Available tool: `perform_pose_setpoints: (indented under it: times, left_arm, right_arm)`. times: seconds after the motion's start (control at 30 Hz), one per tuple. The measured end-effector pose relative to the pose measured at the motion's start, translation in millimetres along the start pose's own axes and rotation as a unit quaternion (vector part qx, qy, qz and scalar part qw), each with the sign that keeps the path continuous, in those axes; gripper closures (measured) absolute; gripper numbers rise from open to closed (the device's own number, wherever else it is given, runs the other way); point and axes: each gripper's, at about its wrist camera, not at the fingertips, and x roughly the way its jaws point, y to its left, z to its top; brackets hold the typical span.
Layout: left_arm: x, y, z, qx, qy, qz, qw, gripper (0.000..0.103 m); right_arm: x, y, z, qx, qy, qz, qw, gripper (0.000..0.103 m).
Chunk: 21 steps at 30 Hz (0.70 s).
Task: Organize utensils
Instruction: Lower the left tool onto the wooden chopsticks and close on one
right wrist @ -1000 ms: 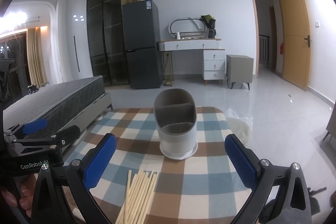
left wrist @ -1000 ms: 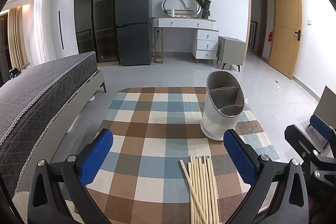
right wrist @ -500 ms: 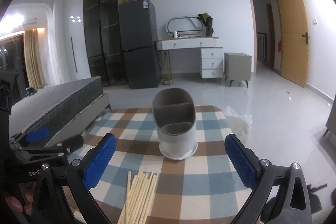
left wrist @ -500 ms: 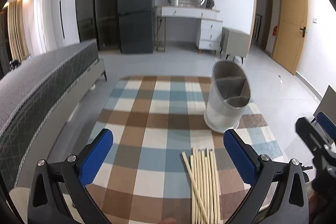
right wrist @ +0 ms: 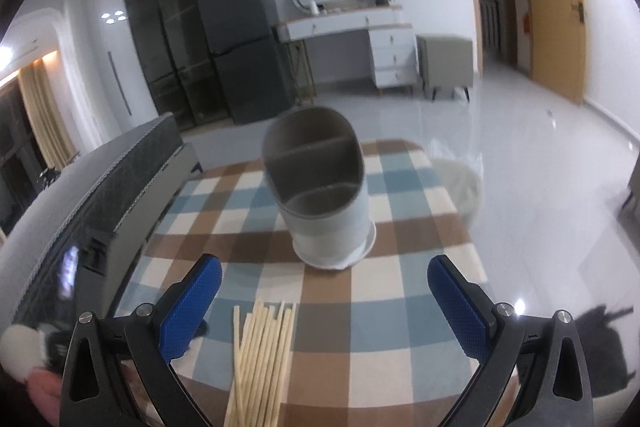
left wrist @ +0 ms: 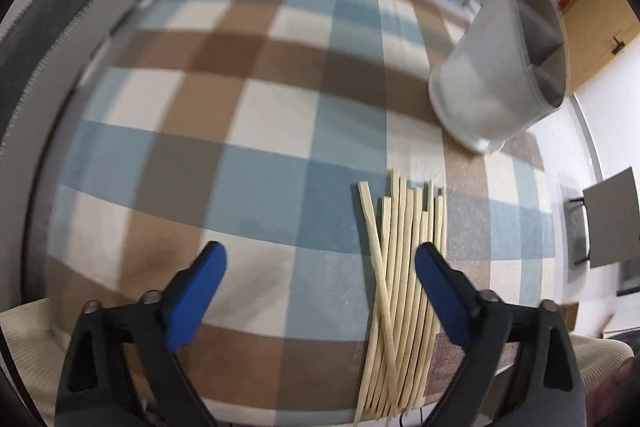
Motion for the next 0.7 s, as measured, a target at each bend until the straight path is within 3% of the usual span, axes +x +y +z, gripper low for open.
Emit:
perform_pose_setpoints:
  times: [0.23,0.4,0.5,0.67,0.7]
  left_arm:
    - [17.8,-11.2,9.3,0.004,0.031,-0.002,0.9995,0.029]
    - [21.2,-19.4,16.3,0.01,0.036,0.028,0.9989,0.047]
    - [20.1,-26.6,18.0,0.019,0.042,0.046,0.9979,0.062]
    - [17.4,-41.2,17.1,0.05,0.064,0.082,0.9933,0.097]
    - [16.3,-43.3,16.9,0.05,0.068,0.078,0.9934,0.097]
  right_arm:
    - [20.7,-17.8,1.4,0.04,0.041,0.006,0.998,0.0]
    - [25.2,-22.2,1.1,0.058,0.057,0.013,0.997,0.0]
    - [26.3,-23.6,2.5,0.069,0.066,0.02,0.995,0.0]
    - [27.7,-20.6,3.9,0.066,0.071,0.022,0.995,0.0]
    - [27.9,-20.0,3.3,0.065,0.073,0.022,0.995,0.0]
